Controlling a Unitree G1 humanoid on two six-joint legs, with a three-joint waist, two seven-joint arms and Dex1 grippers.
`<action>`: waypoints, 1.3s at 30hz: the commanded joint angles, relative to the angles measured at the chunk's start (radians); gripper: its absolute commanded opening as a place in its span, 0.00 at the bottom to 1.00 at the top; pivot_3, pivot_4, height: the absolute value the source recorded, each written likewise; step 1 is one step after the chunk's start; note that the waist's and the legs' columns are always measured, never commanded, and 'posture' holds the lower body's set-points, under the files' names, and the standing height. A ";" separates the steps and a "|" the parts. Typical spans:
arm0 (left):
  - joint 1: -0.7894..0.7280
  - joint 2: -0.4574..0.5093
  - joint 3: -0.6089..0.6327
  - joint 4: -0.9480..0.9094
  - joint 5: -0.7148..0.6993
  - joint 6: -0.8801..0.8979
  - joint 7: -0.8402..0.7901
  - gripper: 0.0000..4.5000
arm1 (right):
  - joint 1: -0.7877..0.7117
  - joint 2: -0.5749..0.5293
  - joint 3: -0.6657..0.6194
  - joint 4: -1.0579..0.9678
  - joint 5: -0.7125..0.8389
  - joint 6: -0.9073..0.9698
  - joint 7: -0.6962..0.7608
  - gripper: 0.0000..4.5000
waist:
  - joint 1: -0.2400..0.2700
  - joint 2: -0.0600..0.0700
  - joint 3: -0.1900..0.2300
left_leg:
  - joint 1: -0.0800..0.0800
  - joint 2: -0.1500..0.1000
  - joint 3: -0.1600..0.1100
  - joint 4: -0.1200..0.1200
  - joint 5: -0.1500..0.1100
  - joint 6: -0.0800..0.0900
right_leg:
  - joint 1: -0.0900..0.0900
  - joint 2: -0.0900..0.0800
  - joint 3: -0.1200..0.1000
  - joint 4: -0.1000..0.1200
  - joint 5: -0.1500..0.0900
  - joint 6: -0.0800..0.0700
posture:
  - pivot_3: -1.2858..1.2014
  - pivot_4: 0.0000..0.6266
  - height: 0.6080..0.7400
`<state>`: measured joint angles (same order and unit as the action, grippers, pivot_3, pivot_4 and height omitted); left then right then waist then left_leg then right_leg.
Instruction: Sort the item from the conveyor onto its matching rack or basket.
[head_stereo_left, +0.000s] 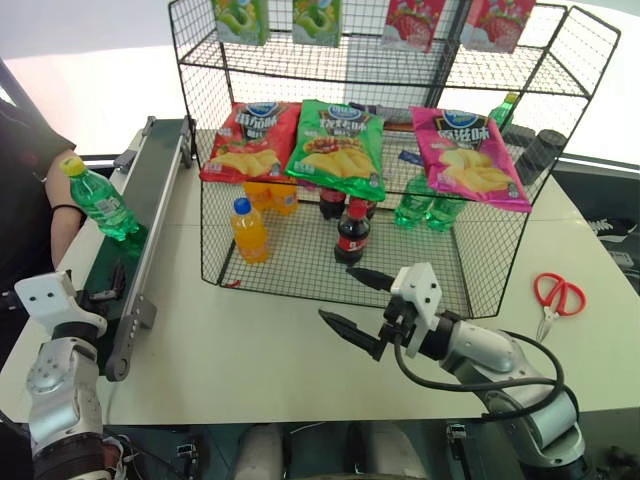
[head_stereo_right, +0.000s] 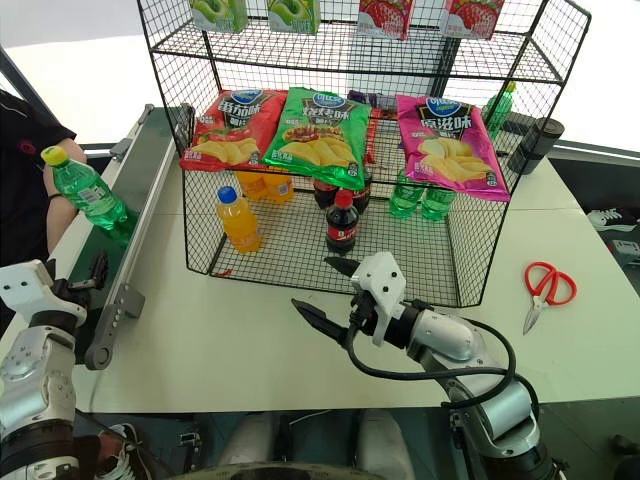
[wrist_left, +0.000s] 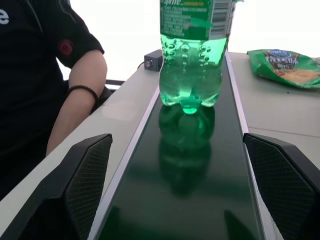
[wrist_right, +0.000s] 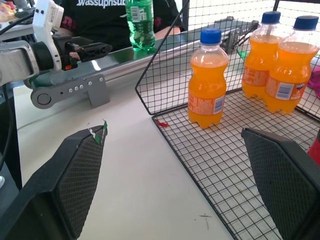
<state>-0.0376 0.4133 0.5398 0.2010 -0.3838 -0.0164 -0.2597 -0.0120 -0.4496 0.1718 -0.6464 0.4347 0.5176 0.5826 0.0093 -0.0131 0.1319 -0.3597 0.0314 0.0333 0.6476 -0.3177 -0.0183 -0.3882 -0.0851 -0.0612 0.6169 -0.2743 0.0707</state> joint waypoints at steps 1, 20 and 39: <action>-0.005 0.010 0.026 -0.003 -0.018 -0.029 -0.014 1.00 | -0.026 0.006 -0.004 -0.042 0.017 0.008 -0.008 0.99 | 0.000 0.000 0.000 | 0.000 0.000 0.000 0.000 0.000 0.000 | 0.000 0.000 0.000 0.000 0.000 0.000 | 0.52 0.24 1.00; -0.011 0.009 0.025 -0.022 -0.026 -0.032 -0.004 1.00 | -0.075 0.000 -0.018 -0.009 0.055 0.031 0.008 0.99 | -0.002 0.000 0.000 | -0.002 0.000 0.000 0.000 0.000 0.000 | -0.001 -0.001 0.000 -0.001 0.000 0.000 | 0.52 0.24 1.00; -0.042 0.075 -0.061 -0.313 -0.122 0.068 -0.133 0.59 | -0.027 -0.031 -0.032 -0.025 0.020 -0.021 0.026 1.00 | 0.002 -0.006 0.000 | -0.013 -0.001 -0.002 0.001 0.001 -0.002 | -0.008 -0.002 -0.003 -0.002 0.000 0.000 | 0.52 0.24 1.00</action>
<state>-0.0512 0.4522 0.5101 0.0378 -0.4603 0.0426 -0.3324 -0.0400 -0.4686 0.1678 -0.6320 0.4554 0.5289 0.6001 0.0112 -0.0189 0.1322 -0.3727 0.0302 0.0308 0.6491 -0.3166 -0.0204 -0.3965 -0.0875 -0.0639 0.6147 -0.2739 0.0700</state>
